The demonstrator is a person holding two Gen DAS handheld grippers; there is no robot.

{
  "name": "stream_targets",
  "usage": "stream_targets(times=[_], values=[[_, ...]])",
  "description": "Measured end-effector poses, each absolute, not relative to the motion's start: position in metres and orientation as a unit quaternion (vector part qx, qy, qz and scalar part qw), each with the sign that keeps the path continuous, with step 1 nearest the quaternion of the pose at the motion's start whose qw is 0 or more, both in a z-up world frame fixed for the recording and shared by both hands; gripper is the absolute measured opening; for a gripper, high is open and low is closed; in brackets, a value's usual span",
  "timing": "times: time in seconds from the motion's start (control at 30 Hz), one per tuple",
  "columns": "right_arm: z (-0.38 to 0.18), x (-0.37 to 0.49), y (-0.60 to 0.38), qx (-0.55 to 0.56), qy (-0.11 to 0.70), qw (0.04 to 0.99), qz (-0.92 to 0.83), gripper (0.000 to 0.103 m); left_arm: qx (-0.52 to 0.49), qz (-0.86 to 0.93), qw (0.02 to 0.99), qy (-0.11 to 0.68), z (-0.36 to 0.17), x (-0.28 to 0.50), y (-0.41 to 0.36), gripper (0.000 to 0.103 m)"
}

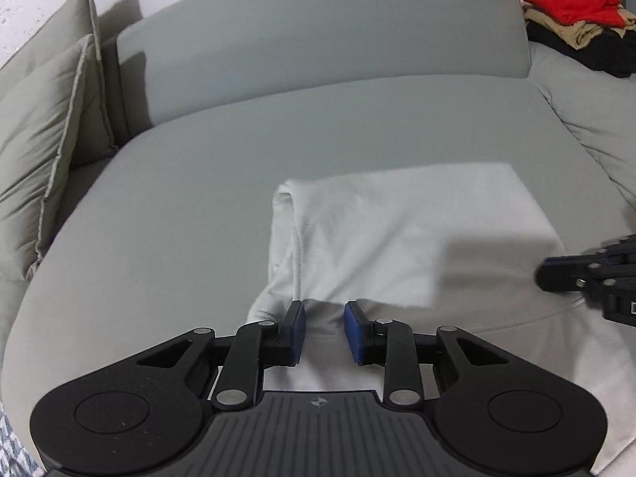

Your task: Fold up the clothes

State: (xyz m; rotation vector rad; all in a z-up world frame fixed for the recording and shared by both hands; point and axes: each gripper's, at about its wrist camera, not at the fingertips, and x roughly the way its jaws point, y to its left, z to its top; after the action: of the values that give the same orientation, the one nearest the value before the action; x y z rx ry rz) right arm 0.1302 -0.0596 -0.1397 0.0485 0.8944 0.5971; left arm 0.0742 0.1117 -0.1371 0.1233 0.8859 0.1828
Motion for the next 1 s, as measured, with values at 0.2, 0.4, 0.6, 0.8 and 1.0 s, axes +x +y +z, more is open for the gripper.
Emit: stream_targets(times=[0.2,0.4,0.6,0.8,1.0], values=[[-0.127,0.112,-0.100,0.019,0.445,0.879,0.167,0.008,-0.014,0.156,0.928,0.337,-0.104,0.033,0.142,0.021],[-0.112,0.117,-0.148,0.185,0.392,0.889,0.144,0.021,-0.075,0.096,0.950,0.287,-0.083,0.027,0.155,0.020],[-0.114,0.157,-0.122,0.244,0.379,0.862,0.232,0.014,-0.052,-0.021,0.952,0.301,-0.077,0.088,0.116,0.030],[-0.168,0.211,-0.084,0.316,0.441,0.780,0.311,0.014,-0.065,0.016,0.921,0.385,-0.150,0.160,0.126,0.011],[-0.195,0.229,-0.106,0.325,0.400,0.839,0.177,0.000,-0.045,0.173,0.913,0.366,-0.159,0.177,0.151,0.009]])
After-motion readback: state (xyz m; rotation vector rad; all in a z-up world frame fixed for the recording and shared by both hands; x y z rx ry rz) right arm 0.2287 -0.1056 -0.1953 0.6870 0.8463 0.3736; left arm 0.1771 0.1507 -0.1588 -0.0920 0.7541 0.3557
